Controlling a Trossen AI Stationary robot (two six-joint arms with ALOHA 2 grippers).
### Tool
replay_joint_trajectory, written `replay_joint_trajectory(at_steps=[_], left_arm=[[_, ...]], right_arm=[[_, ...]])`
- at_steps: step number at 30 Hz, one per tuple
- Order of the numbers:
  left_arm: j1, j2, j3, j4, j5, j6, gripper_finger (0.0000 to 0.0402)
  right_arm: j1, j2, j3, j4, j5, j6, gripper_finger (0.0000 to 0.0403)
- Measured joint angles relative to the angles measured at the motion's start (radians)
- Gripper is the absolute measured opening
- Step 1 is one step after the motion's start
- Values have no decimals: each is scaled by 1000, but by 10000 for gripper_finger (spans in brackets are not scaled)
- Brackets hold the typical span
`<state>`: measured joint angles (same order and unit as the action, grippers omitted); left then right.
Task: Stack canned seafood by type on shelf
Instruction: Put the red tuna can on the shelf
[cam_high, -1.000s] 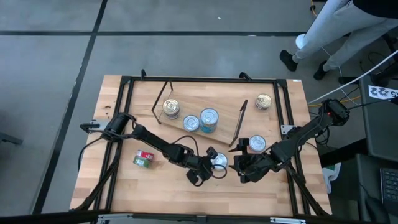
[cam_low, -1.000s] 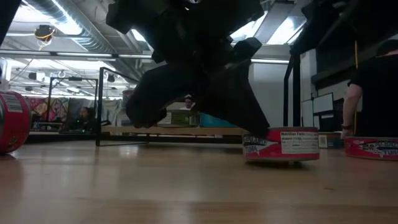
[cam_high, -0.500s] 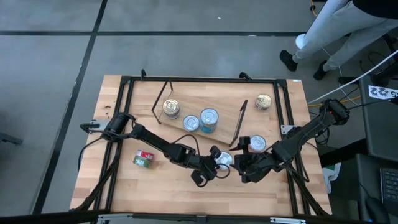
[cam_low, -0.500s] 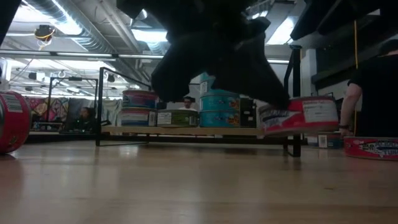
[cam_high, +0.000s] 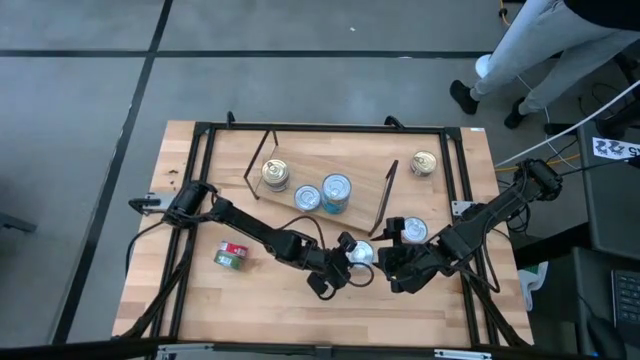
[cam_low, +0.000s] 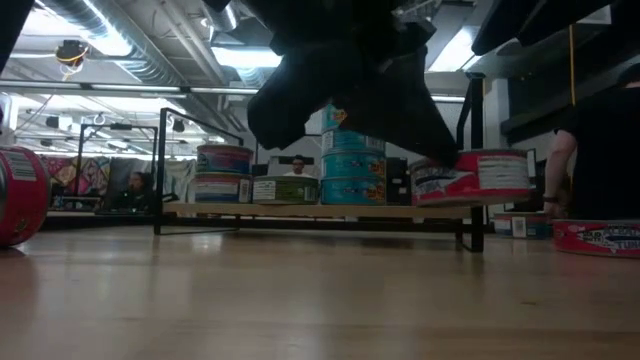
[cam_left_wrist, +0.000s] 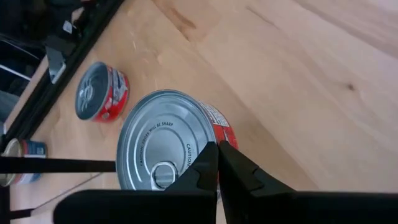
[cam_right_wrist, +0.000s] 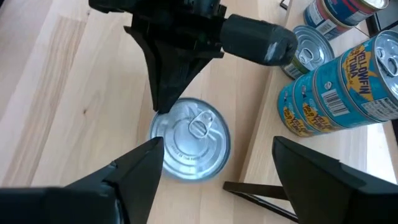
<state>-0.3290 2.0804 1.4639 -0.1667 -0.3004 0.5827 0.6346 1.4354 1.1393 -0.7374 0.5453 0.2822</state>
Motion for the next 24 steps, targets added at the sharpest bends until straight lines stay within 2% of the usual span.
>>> replay_joint_trajectory(at_steps=[4,24], left_arm=[[0,0,6,-13,-10,0,0],[2,-2,6,-60,-185,-11,0]], right_arm=[[0,0,0,1,0,0,300],[0,0,0,2,-16,0,300]])
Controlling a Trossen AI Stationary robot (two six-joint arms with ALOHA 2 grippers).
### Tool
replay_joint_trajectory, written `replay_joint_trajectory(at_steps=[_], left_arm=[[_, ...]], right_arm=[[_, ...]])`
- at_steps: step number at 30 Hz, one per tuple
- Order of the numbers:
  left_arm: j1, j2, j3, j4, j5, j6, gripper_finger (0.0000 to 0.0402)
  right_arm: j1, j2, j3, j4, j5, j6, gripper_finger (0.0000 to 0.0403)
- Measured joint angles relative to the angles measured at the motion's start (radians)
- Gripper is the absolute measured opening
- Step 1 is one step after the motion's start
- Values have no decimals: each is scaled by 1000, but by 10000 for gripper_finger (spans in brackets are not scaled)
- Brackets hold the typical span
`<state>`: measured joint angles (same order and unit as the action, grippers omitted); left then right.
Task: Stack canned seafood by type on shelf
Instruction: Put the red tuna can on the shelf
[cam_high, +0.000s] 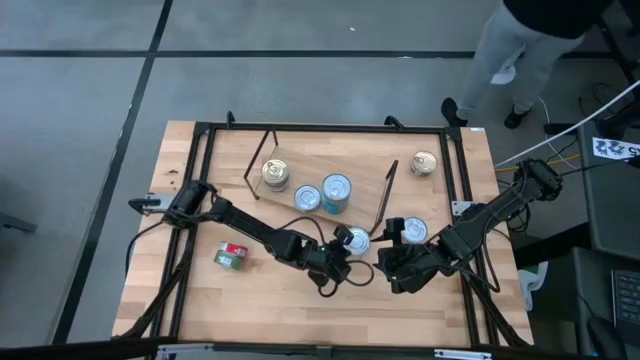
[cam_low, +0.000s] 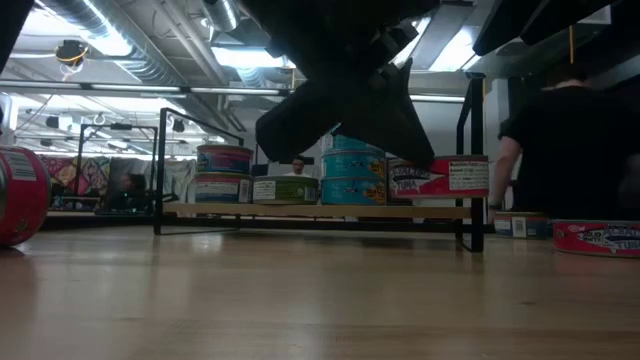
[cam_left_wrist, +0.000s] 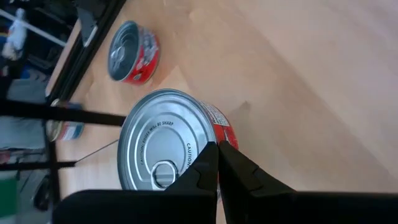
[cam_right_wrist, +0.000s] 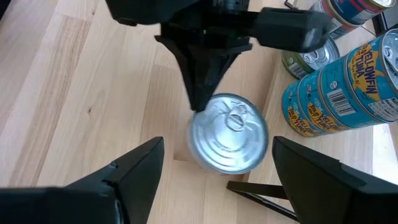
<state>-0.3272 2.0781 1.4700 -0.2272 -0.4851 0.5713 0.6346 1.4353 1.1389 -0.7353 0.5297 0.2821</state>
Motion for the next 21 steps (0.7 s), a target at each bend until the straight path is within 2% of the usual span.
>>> replay_joint_trajectory(at_steps=[21], left_arm=[[111,0,0,-3,-18,-15,0]], right_arm=[[0,0,0,0,0,0,300]])
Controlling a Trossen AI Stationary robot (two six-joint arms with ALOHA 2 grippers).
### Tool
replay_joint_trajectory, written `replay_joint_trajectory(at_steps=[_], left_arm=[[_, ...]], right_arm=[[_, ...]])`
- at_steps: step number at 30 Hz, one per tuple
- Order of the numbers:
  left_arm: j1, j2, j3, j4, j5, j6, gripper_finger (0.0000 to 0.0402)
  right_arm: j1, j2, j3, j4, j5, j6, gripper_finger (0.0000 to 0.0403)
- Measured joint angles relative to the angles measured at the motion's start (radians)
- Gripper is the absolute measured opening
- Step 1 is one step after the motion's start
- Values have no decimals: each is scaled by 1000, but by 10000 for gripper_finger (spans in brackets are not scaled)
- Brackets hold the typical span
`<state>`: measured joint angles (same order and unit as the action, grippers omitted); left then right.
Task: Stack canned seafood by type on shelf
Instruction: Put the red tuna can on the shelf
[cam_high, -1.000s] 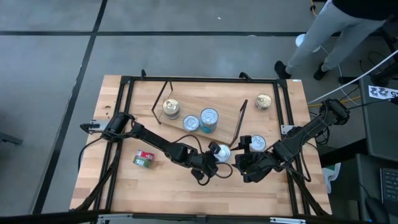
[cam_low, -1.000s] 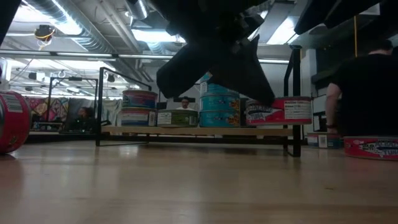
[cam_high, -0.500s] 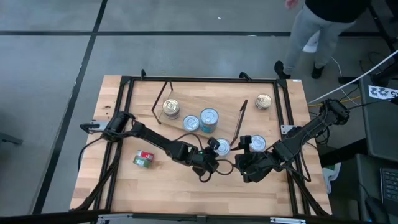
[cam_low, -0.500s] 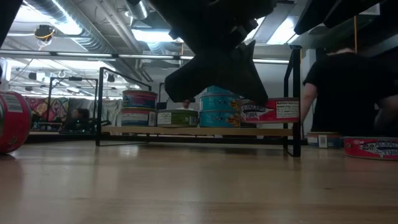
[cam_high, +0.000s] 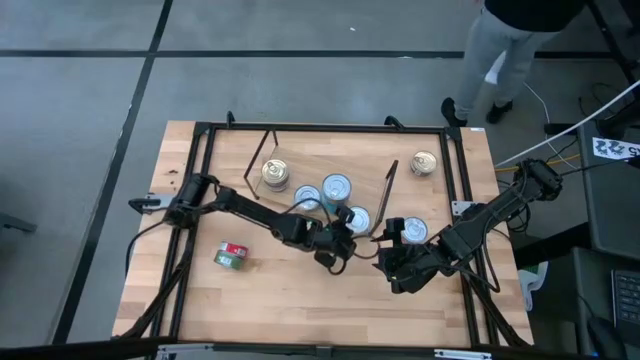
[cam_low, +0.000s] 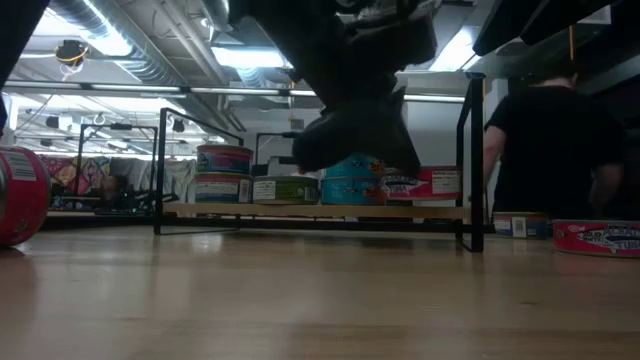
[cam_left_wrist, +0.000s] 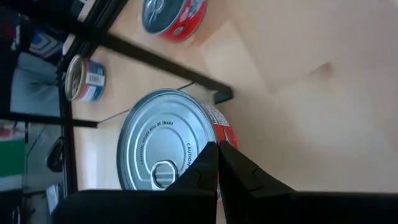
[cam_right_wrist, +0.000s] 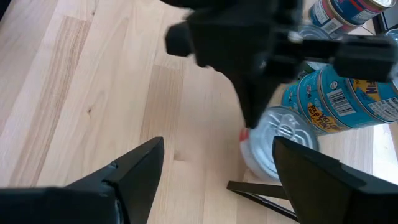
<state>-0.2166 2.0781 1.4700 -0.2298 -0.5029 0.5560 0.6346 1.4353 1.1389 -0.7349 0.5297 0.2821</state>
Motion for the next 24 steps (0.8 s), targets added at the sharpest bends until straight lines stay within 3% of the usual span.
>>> replay_joint_trajectory(at_steps=[24], left_arm=[[96,-1,0,3,57,46,9]], right_arm=[[0,0,0,0,0,0,300]])
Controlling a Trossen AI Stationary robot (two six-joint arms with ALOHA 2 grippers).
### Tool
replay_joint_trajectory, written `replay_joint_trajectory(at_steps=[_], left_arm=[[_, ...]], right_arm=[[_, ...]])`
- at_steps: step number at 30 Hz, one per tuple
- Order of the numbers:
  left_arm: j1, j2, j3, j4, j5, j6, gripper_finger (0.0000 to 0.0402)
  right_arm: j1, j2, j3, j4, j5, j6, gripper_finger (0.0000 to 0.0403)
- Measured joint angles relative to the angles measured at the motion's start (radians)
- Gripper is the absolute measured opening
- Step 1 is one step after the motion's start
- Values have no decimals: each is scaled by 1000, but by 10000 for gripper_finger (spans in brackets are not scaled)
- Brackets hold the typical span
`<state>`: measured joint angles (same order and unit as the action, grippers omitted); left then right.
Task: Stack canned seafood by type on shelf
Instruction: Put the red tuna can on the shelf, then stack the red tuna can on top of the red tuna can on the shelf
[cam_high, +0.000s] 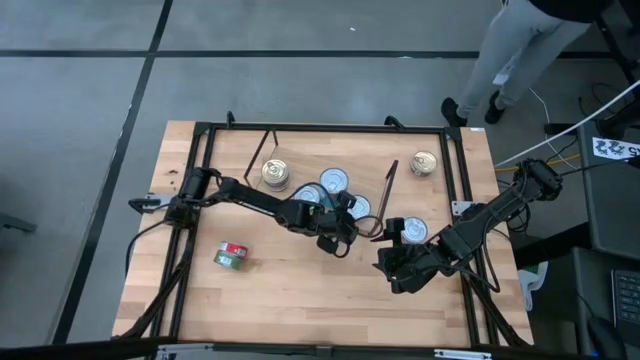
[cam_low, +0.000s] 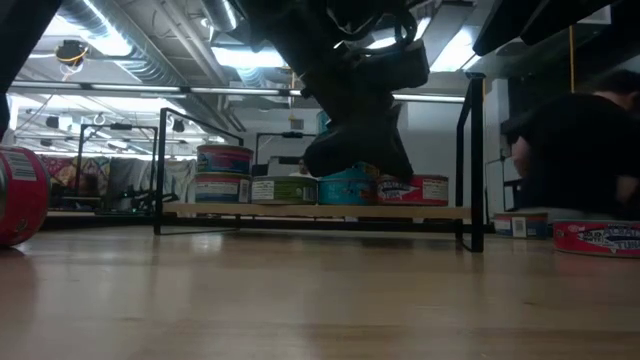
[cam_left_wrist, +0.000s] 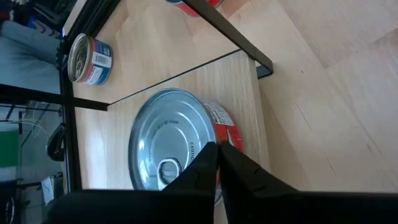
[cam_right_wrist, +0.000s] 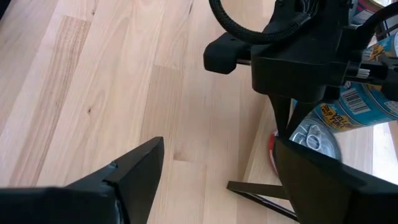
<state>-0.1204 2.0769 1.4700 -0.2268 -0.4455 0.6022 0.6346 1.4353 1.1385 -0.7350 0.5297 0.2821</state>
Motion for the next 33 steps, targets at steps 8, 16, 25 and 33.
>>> replay_joint_trajectory(at_steps=[8,16,25,33], left_arm=[[0,0,0,5,-1,-2,45],[-9,0,0,4,-1,-46,107],[-77,0,0,3,-11,-46,136],[-137,0,0,3,-13,-54,125]], right_arm=[[0,0,0,0,0,1,300],[0,0,0,-7,-73,55,300],[1,0,-1,-308,-184,263,300],[1,0,-65,-456,-183,318,300]])
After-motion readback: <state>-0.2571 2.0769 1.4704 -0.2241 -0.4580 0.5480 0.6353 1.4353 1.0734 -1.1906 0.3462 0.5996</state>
